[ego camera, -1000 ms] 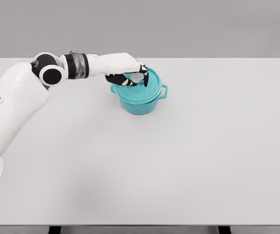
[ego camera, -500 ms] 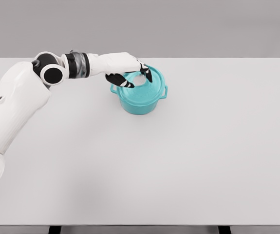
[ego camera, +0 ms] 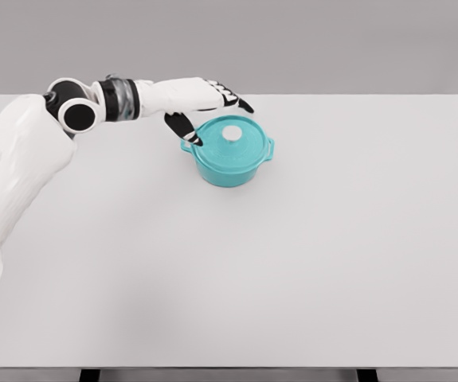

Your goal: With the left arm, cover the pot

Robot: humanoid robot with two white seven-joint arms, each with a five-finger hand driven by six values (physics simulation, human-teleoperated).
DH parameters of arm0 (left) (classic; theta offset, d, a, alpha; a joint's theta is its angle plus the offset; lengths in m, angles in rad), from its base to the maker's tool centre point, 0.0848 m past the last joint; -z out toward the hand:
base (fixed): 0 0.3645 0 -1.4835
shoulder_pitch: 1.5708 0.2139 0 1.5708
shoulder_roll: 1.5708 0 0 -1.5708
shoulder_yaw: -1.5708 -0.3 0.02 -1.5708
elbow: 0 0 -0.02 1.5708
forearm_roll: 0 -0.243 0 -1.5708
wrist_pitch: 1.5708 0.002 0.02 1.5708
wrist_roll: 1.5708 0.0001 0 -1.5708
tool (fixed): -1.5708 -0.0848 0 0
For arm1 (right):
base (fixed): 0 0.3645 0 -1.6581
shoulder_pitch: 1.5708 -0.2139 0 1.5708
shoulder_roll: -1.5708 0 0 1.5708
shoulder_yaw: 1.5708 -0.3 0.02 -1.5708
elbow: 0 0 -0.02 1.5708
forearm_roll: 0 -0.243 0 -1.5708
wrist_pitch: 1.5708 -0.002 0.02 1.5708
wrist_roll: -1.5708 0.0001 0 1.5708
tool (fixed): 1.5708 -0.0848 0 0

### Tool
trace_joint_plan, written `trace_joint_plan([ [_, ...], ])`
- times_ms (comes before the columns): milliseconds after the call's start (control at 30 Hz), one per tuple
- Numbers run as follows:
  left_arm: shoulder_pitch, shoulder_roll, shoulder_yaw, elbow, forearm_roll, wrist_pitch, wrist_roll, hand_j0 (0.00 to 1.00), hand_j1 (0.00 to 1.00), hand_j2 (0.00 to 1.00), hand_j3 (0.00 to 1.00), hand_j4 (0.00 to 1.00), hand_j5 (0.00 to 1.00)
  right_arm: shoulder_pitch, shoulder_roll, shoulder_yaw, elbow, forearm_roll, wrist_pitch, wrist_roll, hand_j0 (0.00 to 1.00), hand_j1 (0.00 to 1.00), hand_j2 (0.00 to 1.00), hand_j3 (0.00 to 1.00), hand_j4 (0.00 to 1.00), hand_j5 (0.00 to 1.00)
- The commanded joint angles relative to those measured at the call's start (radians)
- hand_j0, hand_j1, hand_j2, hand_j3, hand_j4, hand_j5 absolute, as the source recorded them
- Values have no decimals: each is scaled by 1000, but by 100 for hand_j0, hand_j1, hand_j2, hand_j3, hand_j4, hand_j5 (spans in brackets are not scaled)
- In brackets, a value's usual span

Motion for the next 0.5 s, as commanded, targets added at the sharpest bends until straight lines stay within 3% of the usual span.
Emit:
trace_joint_plan([
  [0,0,39,3,-30,46,3,3,100,100,100,100,100,100,0,0,0,0,-1,0,0,100,100,100,100,100,100],
  [100,3,153,-4,-110,163,3,4,100,100,100,100,100,100,0,0,0,-1,1,0,0,100,100,100,100,100,100],
  [167,15,263,-9,-208,253,3,4,100,100,100,100,100,100,0,0,0,-1,1,0,0,100,100,100,100,100,100],
  [233,92,384,-9,-308,339,3,3,100,100,100,100,100,100,0,0,0,0,1,0,0,100,100,100,100,100,100],
  [333,178,507,5,-314,373,3,4,100,100,100,100,100,100,0,0,0,0,1,0,0,100,100,100,100,100,100],
  [467,210,545,5,-311,373,3,7,100,100,100,100,100,100,0,0,0,0,-1,0,0,100,100,100,100,100,100],
])
